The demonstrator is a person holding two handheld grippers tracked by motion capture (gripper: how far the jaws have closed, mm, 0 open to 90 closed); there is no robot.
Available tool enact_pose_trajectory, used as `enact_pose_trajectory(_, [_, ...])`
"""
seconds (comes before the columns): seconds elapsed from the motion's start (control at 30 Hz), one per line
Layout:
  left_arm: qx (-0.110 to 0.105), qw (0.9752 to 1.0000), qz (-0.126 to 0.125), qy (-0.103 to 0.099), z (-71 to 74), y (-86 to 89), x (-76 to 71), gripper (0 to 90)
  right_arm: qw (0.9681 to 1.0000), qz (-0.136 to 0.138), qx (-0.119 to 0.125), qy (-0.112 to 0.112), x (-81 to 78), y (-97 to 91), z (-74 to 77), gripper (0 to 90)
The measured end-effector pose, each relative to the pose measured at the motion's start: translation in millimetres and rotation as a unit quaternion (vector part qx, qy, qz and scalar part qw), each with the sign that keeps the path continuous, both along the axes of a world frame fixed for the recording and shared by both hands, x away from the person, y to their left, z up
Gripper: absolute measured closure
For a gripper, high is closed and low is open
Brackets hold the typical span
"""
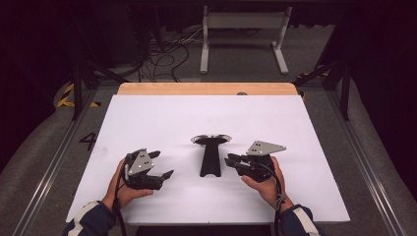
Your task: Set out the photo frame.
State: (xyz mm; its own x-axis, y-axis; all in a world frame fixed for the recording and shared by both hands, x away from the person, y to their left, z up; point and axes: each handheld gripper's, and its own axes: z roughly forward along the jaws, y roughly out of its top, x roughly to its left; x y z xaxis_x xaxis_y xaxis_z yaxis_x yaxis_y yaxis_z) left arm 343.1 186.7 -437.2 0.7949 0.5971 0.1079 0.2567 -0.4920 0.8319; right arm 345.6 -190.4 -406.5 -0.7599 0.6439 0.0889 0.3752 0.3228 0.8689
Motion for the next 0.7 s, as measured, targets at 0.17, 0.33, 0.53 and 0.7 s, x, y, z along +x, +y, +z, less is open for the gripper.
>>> enact_pose_trajectory(0.17, [-0.001, 0.9999, 0.006, -0.010, 3.3, 3.5, 0.1, 22.5, 0.9996, -0.008, 0.002, -0.027, -8.6, 4.2, 3.5, 85.9])
enact_pose_trajectory(0.33, [-0.006, 0.9997, 0.001, -0.023, 9.8, -7.9, 11.8, 26.2, 0.9985, 0.001, -0.019, -0.052, -19.3, 25.2, 1.0, 90.0])
enact_pose_trajectory(0.53, [-0.012, 0.9993, -0.016, -0.031, 16.0, -36.4, 33.9, 29.3, 0.9984, 0.007, -0.022, -0.052, -23.1, 46.1, -5.2, 90.0])
enact_pose_trajectory(0.7, [-0.026, 0.9989, -0.026, -0.029, 17.0, -53.7, 49.9, 31.7, 0.9987, 0.005, -0.023, -0.046, -20.8, 67.7, -14.1, 90.0])
